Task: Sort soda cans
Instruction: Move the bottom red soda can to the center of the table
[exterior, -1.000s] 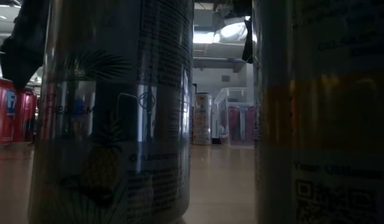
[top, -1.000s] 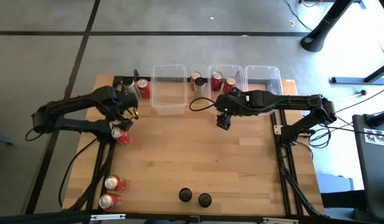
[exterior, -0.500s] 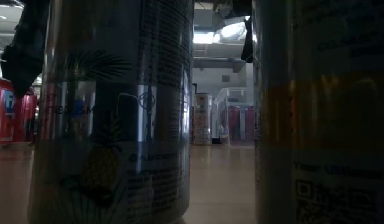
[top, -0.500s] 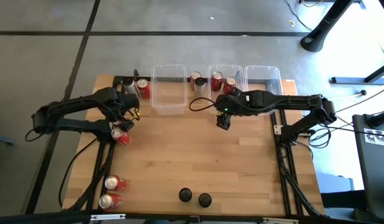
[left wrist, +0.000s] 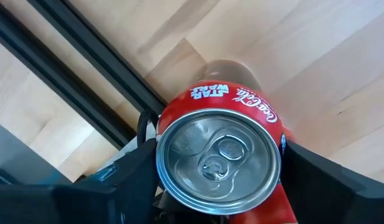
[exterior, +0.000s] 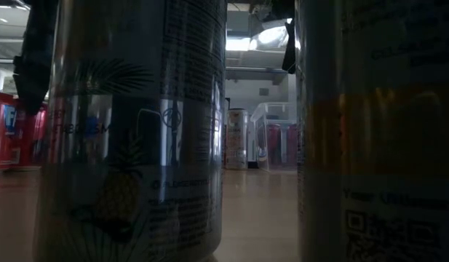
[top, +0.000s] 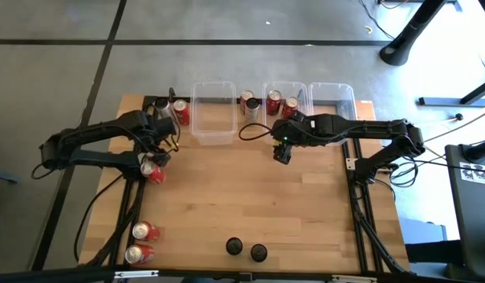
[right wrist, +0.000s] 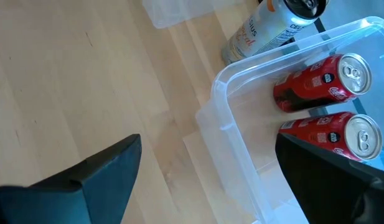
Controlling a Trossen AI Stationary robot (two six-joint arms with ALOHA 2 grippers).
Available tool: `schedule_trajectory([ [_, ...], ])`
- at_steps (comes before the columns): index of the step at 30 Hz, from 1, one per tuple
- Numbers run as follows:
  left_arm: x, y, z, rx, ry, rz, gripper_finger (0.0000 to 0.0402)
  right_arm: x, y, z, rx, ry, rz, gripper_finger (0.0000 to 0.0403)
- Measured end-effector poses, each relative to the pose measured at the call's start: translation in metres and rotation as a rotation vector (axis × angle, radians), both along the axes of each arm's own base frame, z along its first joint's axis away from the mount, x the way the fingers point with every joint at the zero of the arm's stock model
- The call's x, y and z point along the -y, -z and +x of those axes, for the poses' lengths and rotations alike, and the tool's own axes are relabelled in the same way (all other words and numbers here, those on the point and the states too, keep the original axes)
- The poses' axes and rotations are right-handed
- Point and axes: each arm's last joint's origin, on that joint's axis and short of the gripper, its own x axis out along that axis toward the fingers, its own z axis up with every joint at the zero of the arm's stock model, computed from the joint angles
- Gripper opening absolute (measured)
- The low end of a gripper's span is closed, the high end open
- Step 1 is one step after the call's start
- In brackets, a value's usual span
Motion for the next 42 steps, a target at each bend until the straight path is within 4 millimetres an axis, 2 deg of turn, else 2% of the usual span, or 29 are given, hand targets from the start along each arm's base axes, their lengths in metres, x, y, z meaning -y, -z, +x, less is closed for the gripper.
schedule_trajectory([
  [4, -0.001, -0.004, 0.002, 0.017, 0.009, 0.001, 0.0274, -0.001, 0.0, 0.0, 0.001, -0.027, 0.042, 0.0367],
  [8, -0.002, -0.02, 0.006, 0.079, 0.023, 0.014, 0.0273, -0.002, 0.001, 0.0, 0.0, -0.037, 0.06, 0.0367],
  [14, 0.0, -0.044, 0.013, 0.158, 0.053, 0.046, 0.0272, -0.014, 0.001, 0.001, -0.003, -0.073, 0.061, 0.0367],
  [21, 0.009, -0.058, 0.026, 0.291, 0.101, 0.042, 0.0272, -0.035, 0.0, 0.001, -0.002, -0.123, 0.025, 0.0367],
  [28, 0.021, -0.054, 0.044, 0.332, 0.163, 0.023, 0.0272, -0.059, 0.001, -0.002, -0.023, -0.198, -0.005, 0.0367],
  [35, 0.037, -0.038, 0.08, 0.328, 0.266, 0.0, 0.0272, -0.078, 0.002, -0.005, -0.012, -0.227, 0.003, 0.0367],
  [39, 0.047, -0.032, 0.102, 0.292, 0.325, -0.015, 0.0271, -0.082, 0.021, -0.006, -0.038, -0.25, 0.04, 0.0367],
  [42, 0.056, -0.035, 0.121, 0.305, 0.375, -0.016, 0.0271, -0.08, 0.04, -0.008, -0.043, -0.235, 0.044, 0.0367],
])
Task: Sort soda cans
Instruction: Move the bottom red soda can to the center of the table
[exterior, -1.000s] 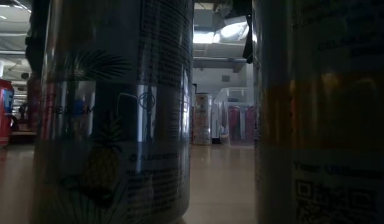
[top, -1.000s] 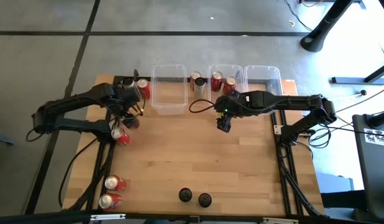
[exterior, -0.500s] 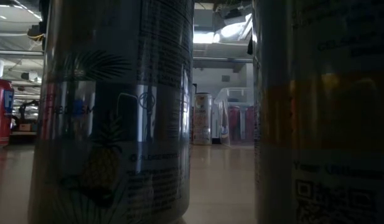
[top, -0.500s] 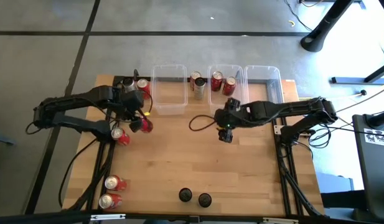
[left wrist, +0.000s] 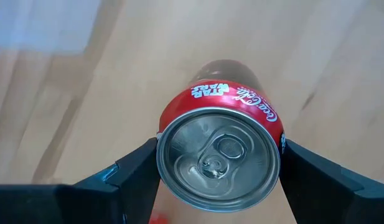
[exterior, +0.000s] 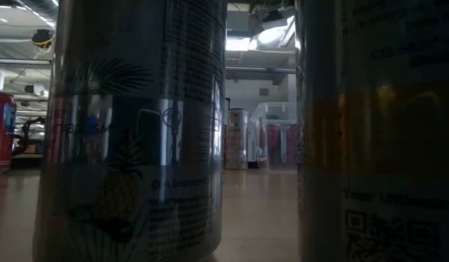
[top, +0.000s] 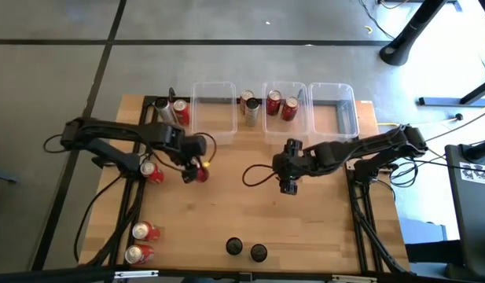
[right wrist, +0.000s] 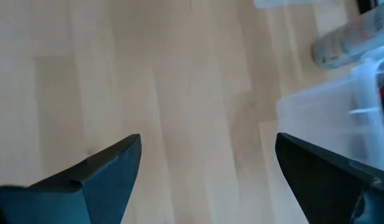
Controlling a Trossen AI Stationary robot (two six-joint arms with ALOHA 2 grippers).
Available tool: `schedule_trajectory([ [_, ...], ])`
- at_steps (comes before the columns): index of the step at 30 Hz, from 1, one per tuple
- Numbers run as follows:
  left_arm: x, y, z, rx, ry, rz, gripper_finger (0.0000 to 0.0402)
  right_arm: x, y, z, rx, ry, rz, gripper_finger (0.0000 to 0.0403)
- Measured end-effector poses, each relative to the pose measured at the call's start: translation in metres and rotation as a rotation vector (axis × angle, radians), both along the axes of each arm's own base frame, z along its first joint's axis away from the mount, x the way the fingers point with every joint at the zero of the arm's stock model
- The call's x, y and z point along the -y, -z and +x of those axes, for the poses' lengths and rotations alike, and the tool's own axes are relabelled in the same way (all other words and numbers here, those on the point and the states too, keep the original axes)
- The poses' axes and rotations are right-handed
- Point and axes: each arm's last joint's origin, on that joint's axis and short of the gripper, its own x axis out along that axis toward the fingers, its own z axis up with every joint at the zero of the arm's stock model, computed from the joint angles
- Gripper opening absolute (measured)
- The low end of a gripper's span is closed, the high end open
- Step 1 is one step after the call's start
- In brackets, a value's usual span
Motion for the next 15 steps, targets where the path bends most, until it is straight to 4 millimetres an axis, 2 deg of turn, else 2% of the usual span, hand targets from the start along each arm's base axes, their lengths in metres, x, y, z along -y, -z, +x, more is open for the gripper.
schedule_trajectory([
  [3, 0.004, -0.002, 0.017, 0.012, 0.044, 0.016, 0.0271, 0.001, 0.016, -0.003, 0.022, 0.015, 0.013, 0.0367],
  [12, 0.007, 0.01, 0.071, 0.049, 0.154, 0.05, 0.0271, -0.007, 0.027, -0.007, 0.253, -0.001, 0.097, 0.0367],
  [15, 0.008, 0.014, 0.083, 0.039, 0.194, 0.056, 0.0271, -0.007, 0.04, -0.011, 0.286, -0.002, 0.106, 0.0367],
])
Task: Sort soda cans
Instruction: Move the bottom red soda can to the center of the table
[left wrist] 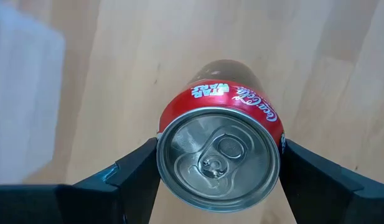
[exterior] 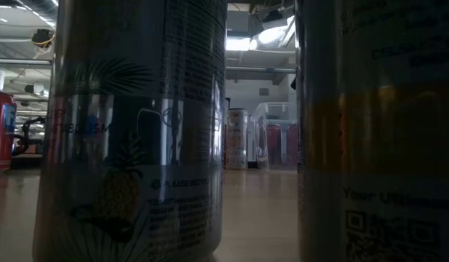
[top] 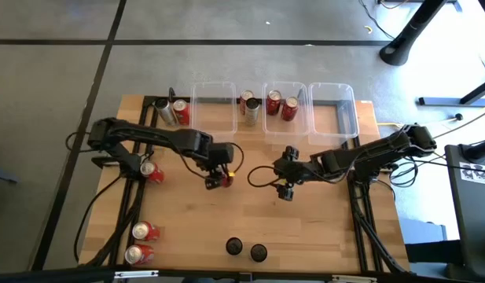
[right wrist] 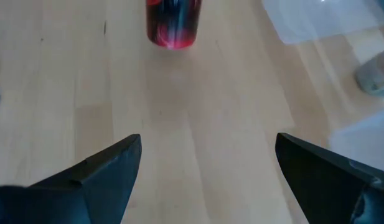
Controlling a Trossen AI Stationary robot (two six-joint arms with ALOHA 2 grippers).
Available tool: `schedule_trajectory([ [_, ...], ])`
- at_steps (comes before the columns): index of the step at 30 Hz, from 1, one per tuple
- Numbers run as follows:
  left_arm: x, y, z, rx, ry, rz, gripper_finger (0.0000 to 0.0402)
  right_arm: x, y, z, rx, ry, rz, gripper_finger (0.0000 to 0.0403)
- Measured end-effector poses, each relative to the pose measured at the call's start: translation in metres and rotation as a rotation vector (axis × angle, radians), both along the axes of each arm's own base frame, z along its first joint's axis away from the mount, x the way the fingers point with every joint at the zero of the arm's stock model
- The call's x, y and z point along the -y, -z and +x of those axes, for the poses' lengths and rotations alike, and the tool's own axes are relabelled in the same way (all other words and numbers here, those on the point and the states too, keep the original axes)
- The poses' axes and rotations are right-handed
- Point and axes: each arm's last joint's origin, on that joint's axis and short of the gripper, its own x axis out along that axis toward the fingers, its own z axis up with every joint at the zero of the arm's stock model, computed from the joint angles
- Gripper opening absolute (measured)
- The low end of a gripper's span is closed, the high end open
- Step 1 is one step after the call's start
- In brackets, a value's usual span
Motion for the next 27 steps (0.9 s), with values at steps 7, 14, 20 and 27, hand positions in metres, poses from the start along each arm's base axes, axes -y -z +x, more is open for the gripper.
schedule_trajectory([
  [7, -0.004, 0.015, 0.024, 0.038, 0.061, 0.022, 0.0271, 0.001, 0.029, 0.0, 0.191, 0.032, 0.056, 0.0367],
  [14, -0.008, 0.017, 0.035, 0.086, 0.09, 0.038, 0.0271, 0.002, 0.032, 0.0, 0.236, 0.086, 0.109, 0.0367],
  [20, -0.008, 0.014, 0.043, 0.175, 0.121, 0.054, 0.0271, 0.0, 0.052, 0.009, 0.164, 0.056, 0.014, 0.0367],
  [27, -0.011, 0.012, 0.049, 0.236, 0.136, 0.068, 0.0271, -0.008, 0.075, 0.027, 0.169, -0.098, 0.066, 0.0367],
])
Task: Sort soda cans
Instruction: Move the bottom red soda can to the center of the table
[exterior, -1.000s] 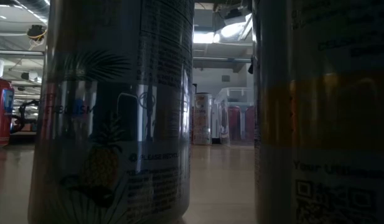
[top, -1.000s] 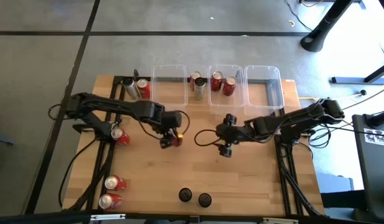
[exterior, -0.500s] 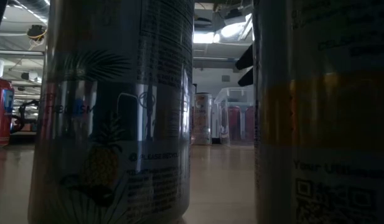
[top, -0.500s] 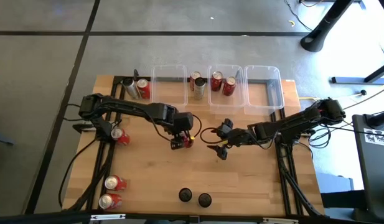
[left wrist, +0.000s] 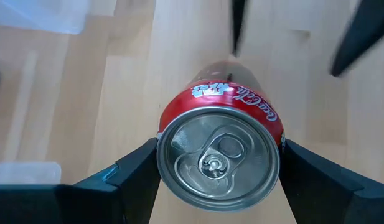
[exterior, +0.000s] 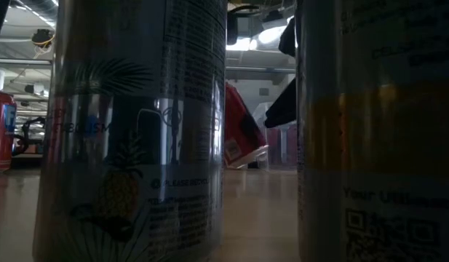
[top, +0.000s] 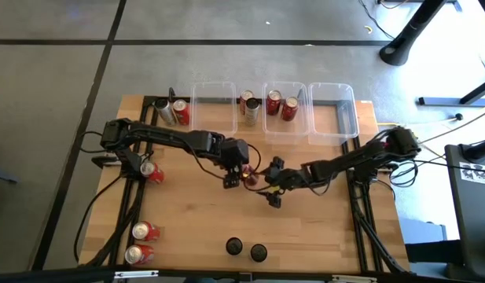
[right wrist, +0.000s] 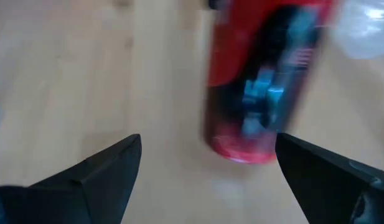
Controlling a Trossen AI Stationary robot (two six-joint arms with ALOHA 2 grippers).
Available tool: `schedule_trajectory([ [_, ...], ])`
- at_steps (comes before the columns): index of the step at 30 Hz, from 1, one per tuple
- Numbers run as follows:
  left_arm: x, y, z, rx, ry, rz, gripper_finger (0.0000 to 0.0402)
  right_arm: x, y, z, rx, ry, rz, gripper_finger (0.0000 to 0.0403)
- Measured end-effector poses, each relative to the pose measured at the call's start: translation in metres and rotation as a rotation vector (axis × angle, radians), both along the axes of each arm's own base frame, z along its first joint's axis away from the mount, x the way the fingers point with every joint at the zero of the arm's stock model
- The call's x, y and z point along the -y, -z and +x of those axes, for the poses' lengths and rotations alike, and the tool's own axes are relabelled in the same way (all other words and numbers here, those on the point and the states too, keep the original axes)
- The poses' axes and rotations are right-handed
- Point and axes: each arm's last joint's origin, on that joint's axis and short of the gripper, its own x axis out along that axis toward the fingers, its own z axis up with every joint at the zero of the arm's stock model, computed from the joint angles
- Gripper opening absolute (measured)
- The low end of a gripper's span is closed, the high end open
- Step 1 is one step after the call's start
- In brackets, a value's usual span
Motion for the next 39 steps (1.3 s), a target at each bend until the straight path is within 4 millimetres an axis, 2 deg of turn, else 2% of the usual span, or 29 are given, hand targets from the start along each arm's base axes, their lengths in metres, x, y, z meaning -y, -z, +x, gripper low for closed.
schedule_trajectory([
  [5, -0.002, 0.0, 0.001, 0.013, -0.002, 0.004, 0.0271, 0.003, 0.0, 0.003, 0.02, -0.018, 0.04, 0.0338],
  [15, -0.001, -0.001, 0.002, 0.026, -0.001, 0.006, 0.027, 0.019, -0.001, 0.004, 0.016, 0.034, 0.056, 0.0197],
  [22, -0.002, -0.002, 0.005, 0.063, -0.002, 0.006, 0.027, 0.022, 0.016, -0.008, 0.053, 0.079, 0.036, 0.012],
  [25, -0.001, 0.0, 0.008, 0.074, -0.002, 0.005, 0.027, 0.023, 0.021, -0.012, 0.074, 0.086, 0.037, 0.0106],
  [32, -0.002, 0.02, 0.023, 0.078, -0.003, 0.005, 0.027, 0.024, 0.027, -0.014, 0.05, 0.102, 0.021, 0.0104],
  [39, -0.002, 0.017, 0.029, 0.15, 0.002, 0.009, 0.0269, 0.023, 0.038, -0.011, 0.029, 0.121, 0.019, 0.0104],
])
